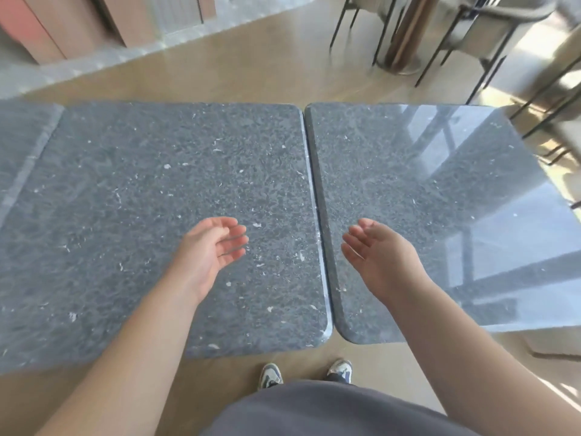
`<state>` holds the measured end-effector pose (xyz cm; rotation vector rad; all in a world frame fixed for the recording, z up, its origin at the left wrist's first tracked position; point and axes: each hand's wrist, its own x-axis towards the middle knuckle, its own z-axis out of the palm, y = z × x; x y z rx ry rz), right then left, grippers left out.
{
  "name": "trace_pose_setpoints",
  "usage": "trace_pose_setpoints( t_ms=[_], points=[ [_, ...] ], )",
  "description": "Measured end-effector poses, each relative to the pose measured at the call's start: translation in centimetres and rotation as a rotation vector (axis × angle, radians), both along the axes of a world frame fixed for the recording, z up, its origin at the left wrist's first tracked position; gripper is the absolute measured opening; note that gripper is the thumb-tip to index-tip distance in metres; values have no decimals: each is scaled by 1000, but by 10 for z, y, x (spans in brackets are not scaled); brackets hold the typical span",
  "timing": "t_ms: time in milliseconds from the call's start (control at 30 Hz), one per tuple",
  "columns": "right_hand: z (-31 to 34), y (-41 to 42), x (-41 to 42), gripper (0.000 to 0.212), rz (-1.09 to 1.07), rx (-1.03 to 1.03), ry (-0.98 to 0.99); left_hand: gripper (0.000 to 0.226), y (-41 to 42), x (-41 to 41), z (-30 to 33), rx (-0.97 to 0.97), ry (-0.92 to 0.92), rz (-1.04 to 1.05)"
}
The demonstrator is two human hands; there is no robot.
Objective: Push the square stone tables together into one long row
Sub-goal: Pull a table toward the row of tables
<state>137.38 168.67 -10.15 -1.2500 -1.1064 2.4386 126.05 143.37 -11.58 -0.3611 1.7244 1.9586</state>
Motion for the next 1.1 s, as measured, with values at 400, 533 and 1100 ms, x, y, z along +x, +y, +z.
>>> trace_pose_setpoints(
  t_ms=[400,533,1100],
  points=[
    [91,3,8,20,50,351,359,29,29,-5,81,40,431,-53],
    [89,23,28,19,23,351,347,27,59,16,86,17,420,-142],
    [71,302,312,24,-299,367,175,28,402,240,71,105,391,-468]
  ],
)
